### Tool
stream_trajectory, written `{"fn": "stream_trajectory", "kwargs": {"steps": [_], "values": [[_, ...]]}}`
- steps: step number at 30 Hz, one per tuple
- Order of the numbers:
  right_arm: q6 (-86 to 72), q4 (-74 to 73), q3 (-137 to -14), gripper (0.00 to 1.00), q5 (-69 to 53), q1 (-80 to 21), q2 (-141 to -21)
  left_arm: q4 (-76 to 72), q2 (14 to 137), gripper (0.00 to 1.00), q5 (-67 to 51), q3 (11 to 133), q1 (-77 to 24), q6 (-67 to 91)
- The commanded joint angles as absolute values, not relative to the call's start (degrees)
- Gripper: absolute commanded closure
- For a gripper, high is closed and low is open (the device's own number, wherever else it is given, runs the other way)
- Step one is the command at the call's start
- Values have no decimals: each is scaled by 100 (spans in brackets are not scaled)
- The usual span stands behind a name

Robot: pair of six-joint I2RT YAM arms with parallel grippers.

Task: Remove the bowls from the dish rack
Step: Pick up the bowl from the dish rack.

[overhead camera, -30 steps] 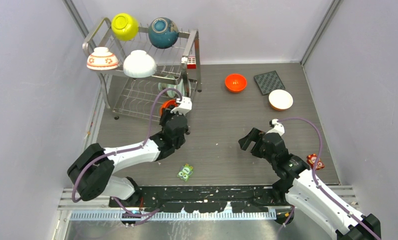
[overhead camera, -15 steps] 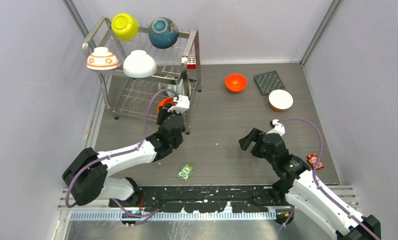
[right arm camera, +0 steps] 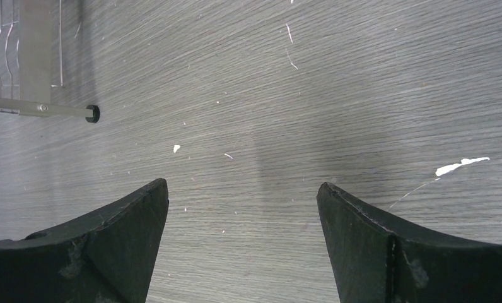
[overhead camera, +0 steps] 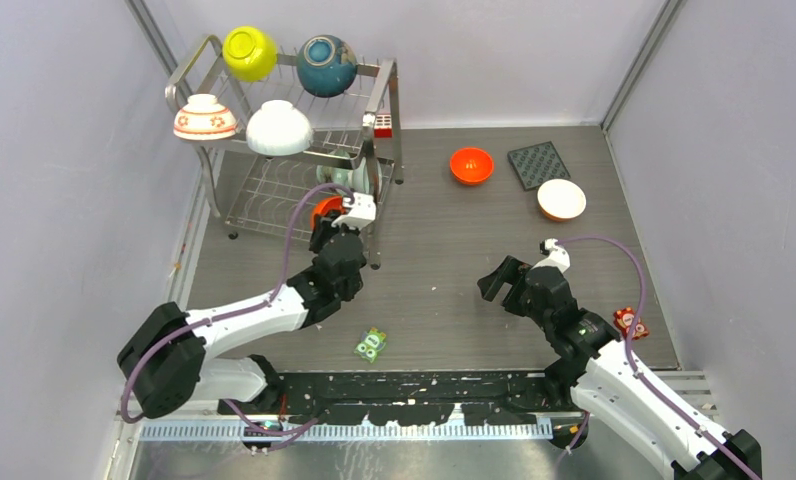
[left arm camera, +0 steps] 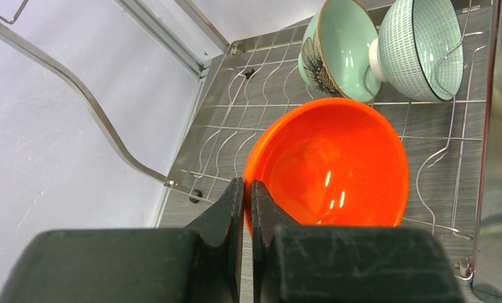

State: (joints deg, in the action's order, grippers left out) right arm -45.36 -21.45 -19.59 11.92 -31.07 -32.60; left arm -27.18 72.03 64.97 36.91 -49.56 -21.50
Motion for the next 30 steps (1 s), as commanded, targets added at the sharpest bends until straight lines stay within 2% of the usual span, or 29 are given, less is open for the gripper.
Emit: {"fn": "stream_trajectory", "kwargs": {"steps": [1,13,23,30], "values": [[-4509,-1978,-1944,9,1337,-3135,-3190,-2995,6864,100,6696,3649,-5005,-2149],[-4509,-1974,-1947,9,1336,-3135,-3191,-201,5733,100,6285,4010,-5019,-72],[-4542,-2024,-2005,9,1310,-3135,-3199,2402,5004,100,5012,4722,-5019,1464],[-4599,-2105,-2087,8,1247,-3133,-3281,3320,4468,100,4188,4980,-5019,1987]]}}
